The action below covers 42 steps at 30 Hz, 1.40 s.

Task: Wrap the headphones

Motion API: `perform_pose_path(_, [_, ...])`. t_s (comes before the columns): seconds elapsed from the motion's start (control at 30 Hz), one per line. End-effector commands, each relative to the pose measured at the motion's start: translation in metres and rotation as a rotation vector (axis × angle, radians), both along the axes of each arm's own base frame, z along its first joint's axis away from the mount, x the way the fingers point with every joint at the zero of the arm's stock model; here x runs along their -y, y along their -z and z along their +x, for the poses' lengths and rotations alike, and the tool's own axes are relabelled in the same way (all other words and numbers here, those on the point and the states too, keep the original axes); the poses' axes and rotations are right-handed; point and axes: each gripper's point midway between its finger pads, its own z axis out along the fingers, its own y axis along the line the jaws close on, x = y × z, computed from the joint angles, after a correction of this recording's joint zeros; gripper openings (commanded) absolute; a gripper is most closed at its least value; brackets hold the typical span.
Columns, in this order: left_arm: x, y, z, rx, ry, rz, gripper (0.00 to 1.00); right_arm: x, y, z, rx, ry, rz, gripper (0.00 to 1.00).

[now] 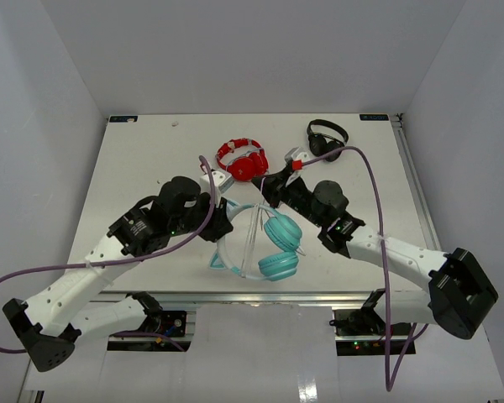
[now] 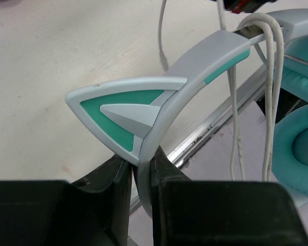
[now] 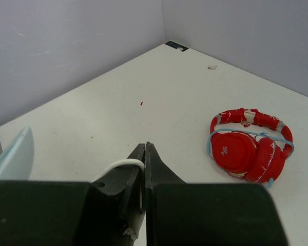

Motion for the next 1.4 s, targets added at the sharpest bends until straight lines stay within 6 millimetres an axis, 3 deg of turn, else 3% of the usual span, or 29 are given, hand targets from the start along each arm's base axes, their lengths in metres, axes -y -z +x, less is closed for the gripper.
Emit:
perform_pose_path(0.0, [-0.015,0.032,-0.01,-0.066,0.011,0.144,0.0,0.004,-0.022,0.027,0.036,0.037,-0.148,0.08])
perform_pose_path(0.13, [-0.029,0.045,0.005,-0.06,-0.071,0.255,0.0,0.003,-0.008,0.041,-0.012,0.025,-0.309,0.08])
perform_pose_path(0.3, [-0.044,0.054,0.021,-0.053,-0.157,0.38,0.0,0.003,0.01,0.038,-0.065,-0.055,-0.409,0.08])
perform_pose_path(0.47, [-0.055,0.059,0.036,-0.041,-0.231,0.484,0.0,-0.002,0.011,0.038,-0.085,-0.126,-0.453,0.08])
perform_pose_path(0.53, [-0.061,0.062,0.042,-0.028,-0.27,0.528,0.0,-0.005,0.022,0.035,-0.134,-0.16,-0.493,0.08])
perform_pose_path(0.7, [-0.072,0.071,0.054,-0.02,-0.366,0.605,0.0,-0.023,0.025,0.031,-0.203,-0.256,-0.472,0.08])
perform_pose_path(0.87, [-0.071,0.069,0.068,-0.009,-0.461,0.6,0.0,-0.04,0.028,0.015,-0.262,-0.393,-0.421,0.08])
perform_pose_path(1.1, [-0.069,0.069,0.083,-0.003,-0.603,0.573,0.0,-0.049,0.032,0.006,-0.339,-0.449,-0.377,0.08])
perform_pose_path(1.37, [-0.069,0.049,0.1,0.019,-0.762,0.463,0.0,-0.05,0.049,-0.007,-0.425,-0.451,-0.283,0.08])
